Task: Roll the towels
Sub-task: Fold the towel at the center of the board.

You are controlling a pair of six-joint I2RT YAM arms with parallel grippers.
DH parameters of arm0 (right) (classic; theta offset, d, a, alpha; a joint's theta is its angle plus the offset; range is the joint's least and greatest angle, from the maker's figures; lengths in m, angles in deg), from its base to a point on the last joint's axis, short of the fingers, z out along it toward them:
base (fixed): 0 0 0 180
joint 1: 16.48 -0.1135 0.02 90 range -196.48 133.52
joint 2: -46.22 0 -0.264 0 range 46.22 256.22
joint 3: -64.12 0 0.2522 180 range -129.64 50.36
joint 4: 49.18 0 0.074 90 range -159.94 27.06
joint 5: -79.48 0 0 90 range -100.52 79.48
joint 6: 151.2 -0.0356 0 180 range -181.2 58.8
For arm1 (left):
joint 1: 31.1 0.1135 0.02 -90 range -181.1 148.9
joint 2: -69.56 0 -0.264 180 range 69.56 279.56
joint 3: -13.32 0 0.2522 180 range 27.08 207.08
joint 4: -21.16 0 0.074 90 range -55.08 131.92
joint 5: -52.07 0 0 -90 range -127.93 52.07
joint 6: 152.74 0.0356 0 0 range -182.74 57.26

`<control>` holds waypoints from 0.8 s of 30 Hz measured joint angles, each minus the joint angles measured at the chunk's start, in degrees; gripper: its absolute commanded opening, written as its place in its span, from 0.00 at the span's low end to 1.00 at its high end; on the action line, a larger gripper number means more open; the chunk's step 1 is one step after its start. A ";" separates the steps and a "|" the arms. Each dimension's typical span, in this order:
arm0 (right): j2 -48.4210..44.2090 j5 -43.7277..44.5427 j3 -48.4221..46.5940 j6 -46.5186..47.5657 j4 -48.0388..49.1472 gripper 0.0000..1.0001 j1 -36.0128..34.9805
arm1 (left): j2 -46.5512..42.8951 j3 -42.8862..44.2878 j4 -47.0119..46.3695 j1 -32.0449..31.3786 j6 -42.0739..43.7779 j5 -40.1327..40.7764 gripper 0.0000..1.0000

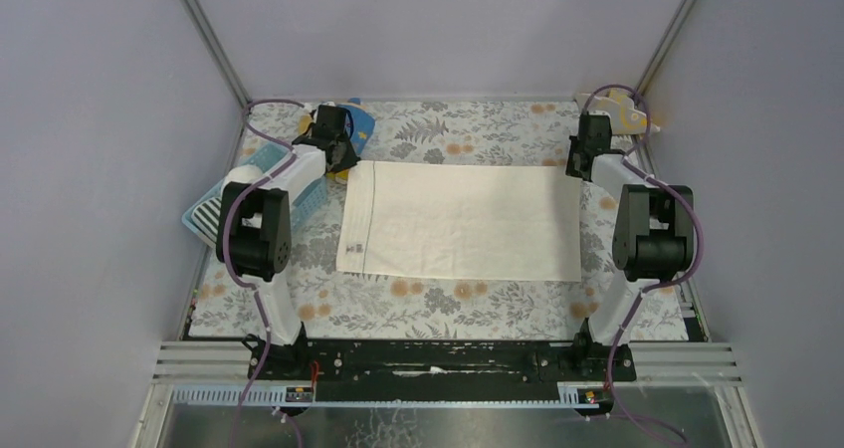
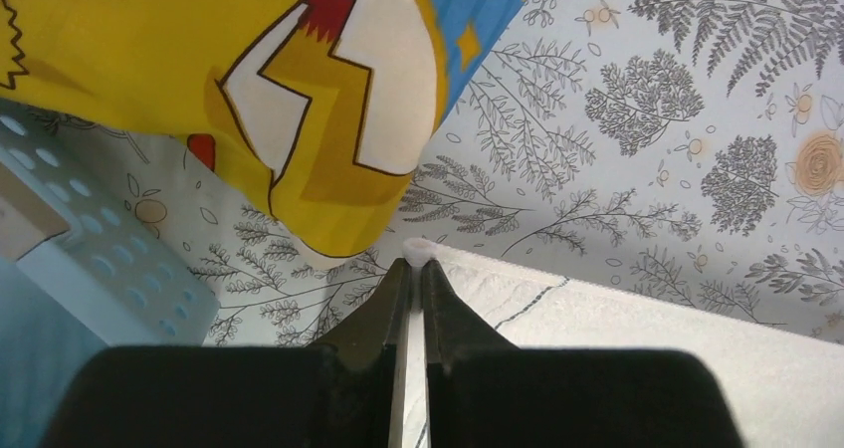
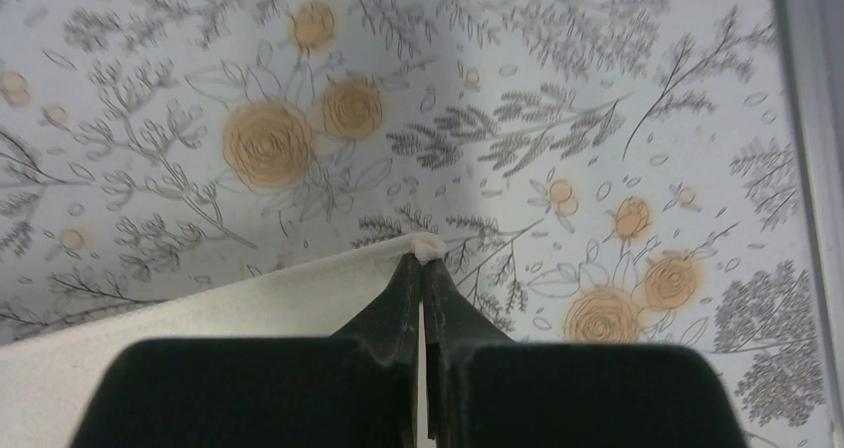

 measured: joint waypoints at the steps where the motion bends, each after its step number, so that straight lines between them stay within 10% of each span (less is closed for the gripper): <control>1: 0.00 0.00 -0.85 0.26 0.02 0.00 0.09 | 0.37 0.55 -0.15 0.02 0.04 -0.11 0.00; 24: -19.98 0.79 11.30 -8.02 -8.44 0.00 0.15 | -21.07 -19.61 -0.31 0.79 -4.92 -2.73 0.00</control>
